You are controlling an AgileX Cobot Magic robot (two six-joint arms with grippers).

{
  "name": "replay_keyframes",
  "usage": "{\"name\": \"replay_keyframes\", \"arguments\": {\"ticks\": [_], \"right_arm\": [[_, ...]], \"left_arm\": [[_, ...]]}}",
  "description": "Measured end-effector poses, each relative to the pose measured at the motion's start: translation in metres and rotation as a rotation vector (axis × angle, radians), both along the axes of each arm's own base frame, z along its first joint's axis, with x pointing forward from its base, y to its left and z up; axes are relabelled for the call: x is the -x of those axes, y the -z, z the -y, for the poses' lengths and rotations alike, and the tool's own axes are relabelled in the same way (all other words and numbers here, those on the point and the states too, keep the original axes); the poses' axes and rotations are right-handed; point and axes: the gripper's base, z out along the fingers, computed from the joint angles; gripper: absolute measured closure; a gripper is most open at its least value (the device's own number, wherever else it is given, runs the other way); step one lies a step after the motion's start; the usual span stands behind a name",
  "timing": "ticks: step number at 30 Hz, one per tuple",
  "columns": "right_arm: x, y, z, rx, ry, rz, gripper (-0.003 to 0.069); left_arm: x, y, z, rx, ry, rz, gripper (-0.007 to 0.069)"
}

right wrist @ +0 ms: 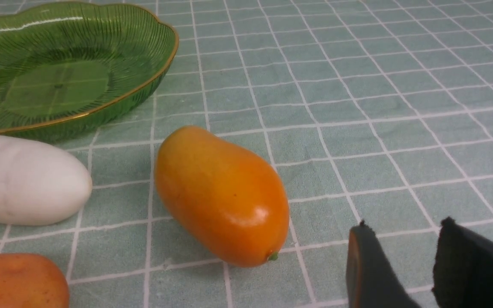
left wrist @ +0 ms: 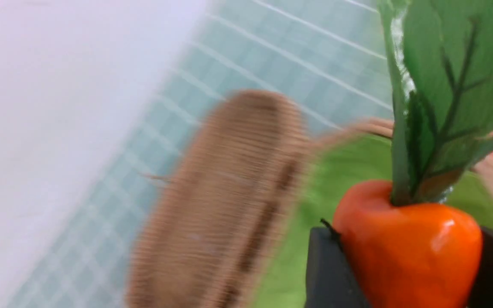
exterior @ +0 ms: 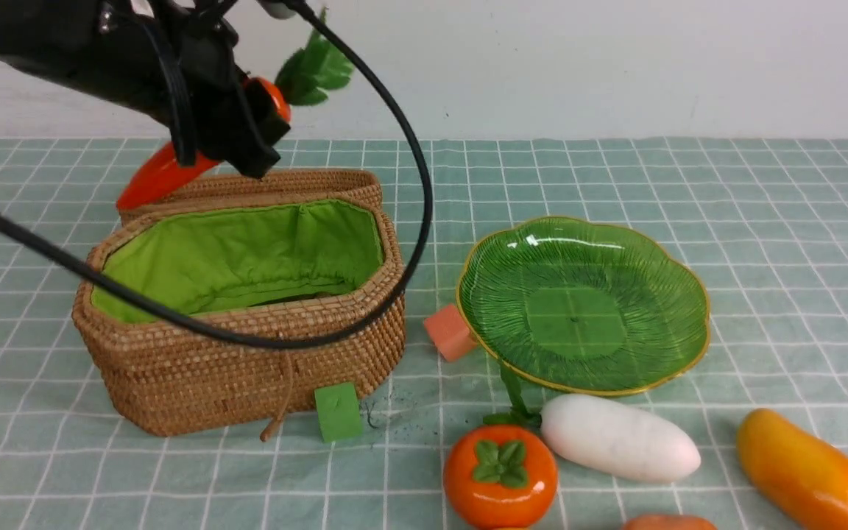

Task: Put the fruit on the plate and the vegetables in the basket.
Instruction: Use the left arm to grab a carrot and put it into the left basket, then use the right arm to grab a mango and put it into the right plate

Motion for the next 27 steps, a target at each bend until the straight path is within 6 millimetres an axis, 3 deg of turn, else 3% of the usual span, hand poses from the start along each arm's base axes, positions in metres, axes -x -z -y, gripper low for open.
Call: {"name": "replay_keyframes", "arguments": {"ticks": [5,8,9,10,11,12,13,15,16,17,18,19,22,23,25,26,27], "right_arm": [[0.0,0.0,0.0,0.0,0.0,0.0,0.0417],[0.0,0.0,0.0,0.0,0.0,0.0,0.0417],[0.0,0.0,0.0,0.0,0.0,0.0,0.0417],[0.0,0.0,0.0,0.0,0.0,0.0,0.0417],[0.0,0.0,0.0,0.0,0.0,0.0,0.0417],[0.0,0.0,0.0,0.0,0.0,0.0,0.0417],[0.0,0.0,0.0,0.0,0.0,0.0,0.0417],[0.0,0.0,0.0,0.0,0.0,0.0,0.0417],[0.0,0.0,0.0,0.0,0.0,0.0,0.0417],[0.0,0.0,0.0,0.0,0.0,0.0,0.0417],[0.0,0.0,0.0,0.0,0.0,0.0,0.0417],[0.0,0.0,0.0,0.0,0.0,0.0,0.0417],[0.0,0.0,0.0,0.0,0.0,0.0,0.0417],[0.0,0.0,0.0,0.0,0.0,0.0,0.0417],[0.0,0.0,0.0,0.0,0.0,0.0,0.0417],[0.0,0.0,0.0,0.0,0.0,0.0,0.0417],[0.0,0.0,0.0,0.0,0.0,0.0,0.0417]], "left_arm": [[-0.031,0.053,0.004,-0.061,-0.033,-0.141,0.0249],[-0.037,0.068,0.006,-0.076,-0.035,-0.183,0.0207],[-0.038,0.069,0.006,-0.076,-0.035,-0.186,0.0193],[-0.038,0.07,0.006,-0.077,-0.037,-0.194,0.0111],[-0.038,0.07,0.006,-0.077,-0.037,-0.195,0.0101],[-0.033,0.064,0.005,-0.066,-0.039,-0.197,0.0019],[-0.033,0.064,0.005,-0.066,-0.04,-0.201,0.0012],[-0.012,0.04,-0.001,-0.058,-0.043,-0.209,-0.0036],[-0.012,0.04,-0.001,-0.06,-0.043,-0.216,-0.0036],[0.007,0.019,-0.007,-0.06,-0.045,-0.211,-0.0034],[0.012,0.013,-0.009,-0.059,-0.046,-0.2,-0.0031],[0.039,-0.012,-0.018,-0.067,-0.051,-0.189,-0.0008],[0.095,-0.057,-0.039,-0.048,-0.085,-0.124,0.0075],[0.1,-0.059,-0.041,-0.044,-0.09,-0.119,0.0075],[0.164,-0.093,-0.064,0.076,-0.192,-0.074,0.019],[0.169,-0.094,-0.065,0.087,-0.201,-0.072,0.02],[0.205,-0.105,-0.078,0.188,-0.27,-0.067,0.0281]]}}
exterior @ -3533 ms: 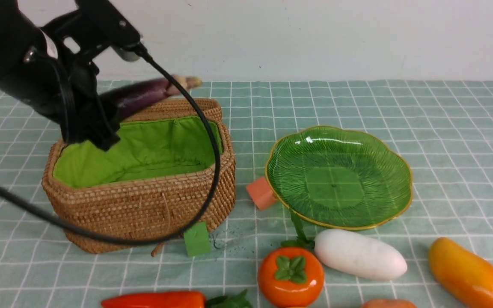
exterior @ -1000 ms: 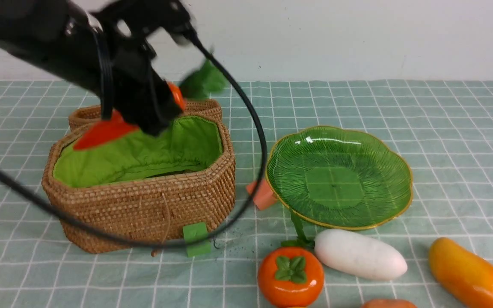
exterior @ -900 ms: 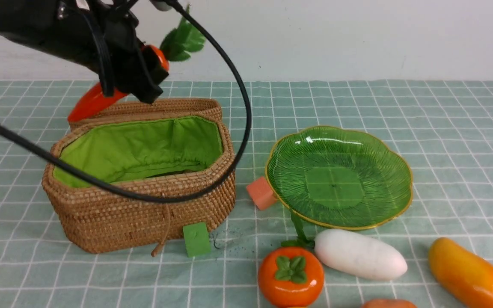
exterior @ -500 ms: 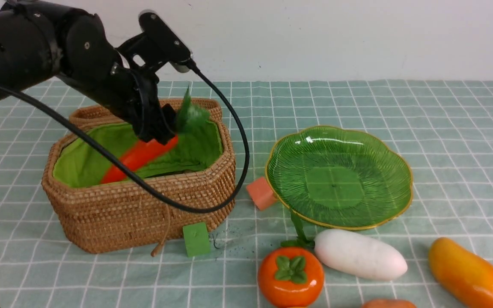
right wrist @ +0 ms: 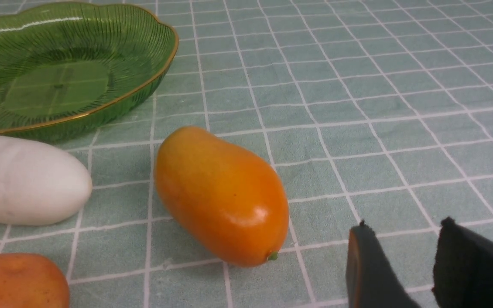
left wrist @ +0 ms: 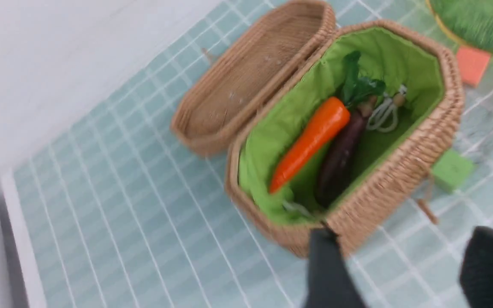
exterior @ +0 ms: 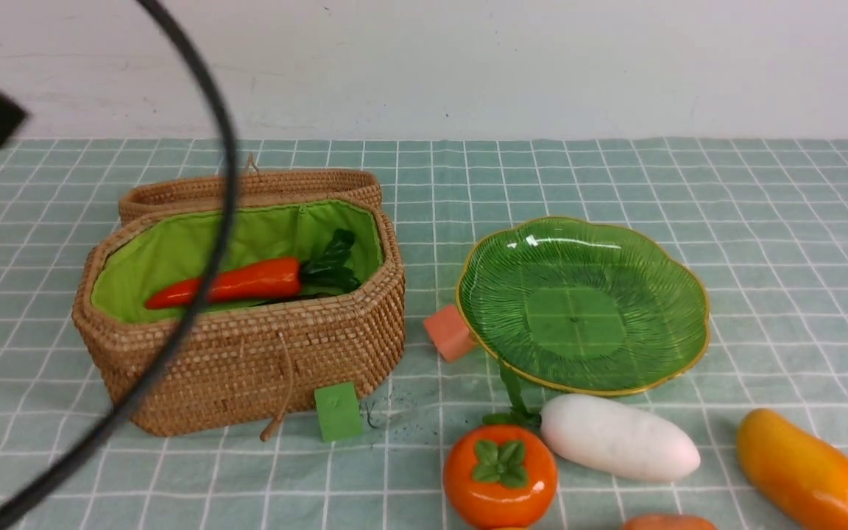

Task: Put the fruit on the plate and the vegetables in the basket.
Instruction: Use the right arm to grab a mango and put it into the right plate

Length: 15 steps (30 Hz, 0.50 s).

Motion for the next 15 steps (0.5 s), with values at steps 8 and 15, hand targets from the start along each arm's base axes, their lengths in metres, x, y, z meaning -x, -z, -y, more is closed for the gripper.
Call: {"name": "replay_keyframes", "arguments": {"ticks": [8,15], "right_arm": [[0.0,0.0,0.0,0.0,0.0,0.0,0.0417],[0.0,0.0,0.0,0.0,0.0,0.0,0.0417]], "left_arm": [[0.151,0.04,-0.047,0.44,-0.175,0.194,0.0638],[0.166,0.135,-0.047,0.558,-0.178,0.167,0.0638]]}}
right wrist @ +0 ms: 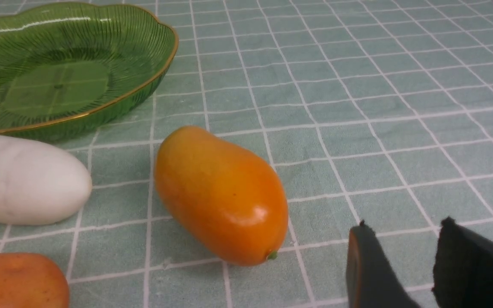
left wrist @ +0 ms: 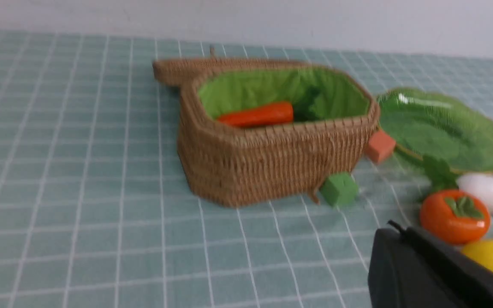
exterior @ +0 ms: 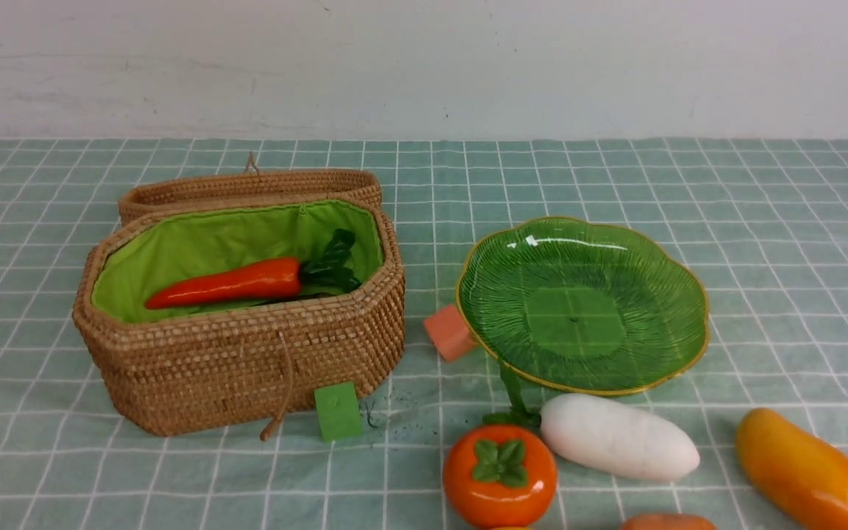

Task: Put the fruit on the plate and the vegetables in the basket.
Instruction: Use the right arm to grab a mango and put it into the right plate

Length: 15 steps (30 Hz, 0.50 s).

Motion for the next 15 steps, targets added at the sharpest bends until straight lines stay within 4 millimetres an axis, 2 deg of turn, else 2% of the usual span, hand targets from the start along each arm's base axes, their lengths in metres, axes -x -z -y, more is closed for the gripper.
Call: {"name": "replay_keyframes", "arguments": {"ticks": [3,8,15], "right_arm": [[0.0,0.0,0.0,0.0,0.0,0.0,0.0417],[0.0,0.0,0.0,0.0,0.0,0.0,0.0417],[0.0,0.0,0.0,0.0,0.0,0.0,0.0417]], "left_arm": [[-0.009,0.01,0.006,0.001,0.024,-0.042,0.0638],[-0.018,0.005,0.008,0.005,0.02,0.002,0.0638],[-0.02,0.005,0.008,0.0,0.016,0.0,0.0638]]}}
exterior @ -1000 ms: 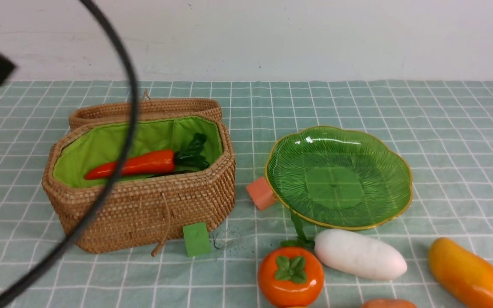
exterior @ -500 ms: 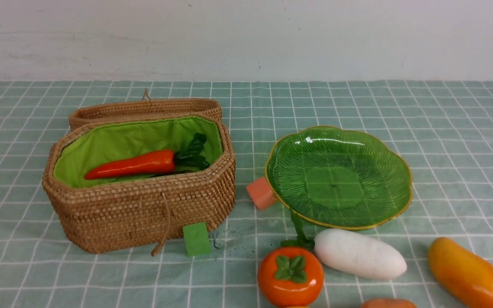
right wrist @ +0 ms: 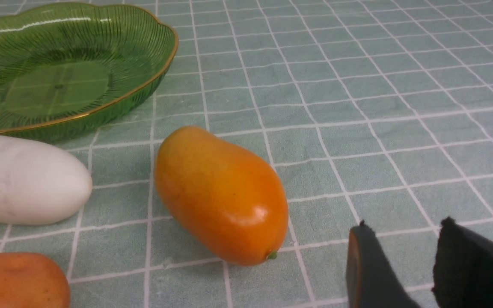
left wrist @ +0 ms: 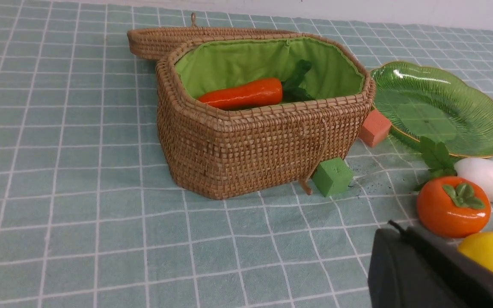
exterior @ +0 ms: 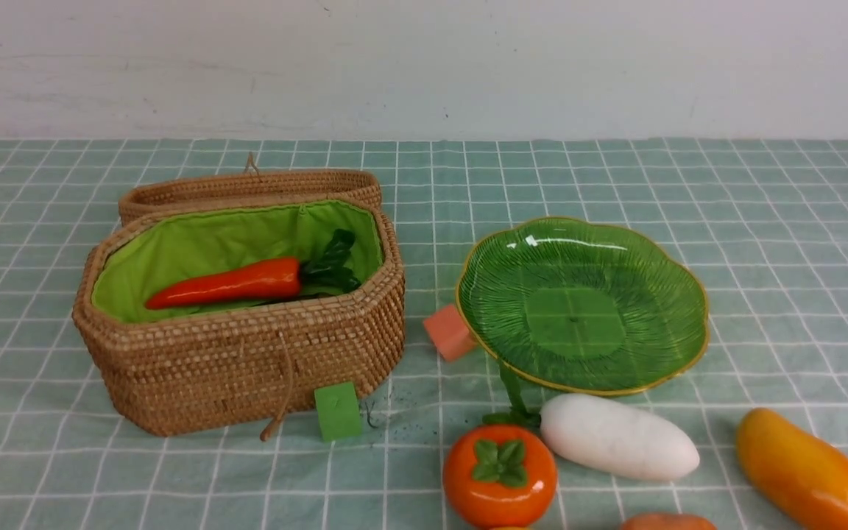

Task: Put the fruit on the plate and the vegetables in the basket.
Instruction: Use the right arm to grab a mango and put it into the right plate

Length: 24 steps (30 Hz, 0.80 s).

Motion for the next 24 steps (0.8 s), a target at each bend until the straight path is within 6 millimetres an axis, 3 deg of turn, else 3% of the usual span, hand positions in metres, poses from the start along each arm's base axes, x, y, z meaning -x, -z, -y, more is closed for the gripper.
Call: {"name": "replay_keyframes", "arguments": {"ticks": [8,15,19,24], "right_arm": [[0.0,0.0,0.0,0.0,0.0,0.0,0.0417],[0.0,0.0,0.0,0.0,0.0,0.0,0.0417],[0.0,0.0,0.0,0.0,0.001,0.0,0.0417],[0.0,0.0,0.0,0.0,0.001,0.0,0.0417]], "left_arm": [[0.0,0.001,0.0,-0.005,-0.003,-0.004,0.0638],[-0.017,0.007,0.003,-0.003,-0.118,0.114,0.0637],[-0.033,0.027,0.005,-0.018,-0.202,0.131,0.0635],[-0.051,0.082,0.005,-0.044,-0.237,0.132,0.0631]]}}
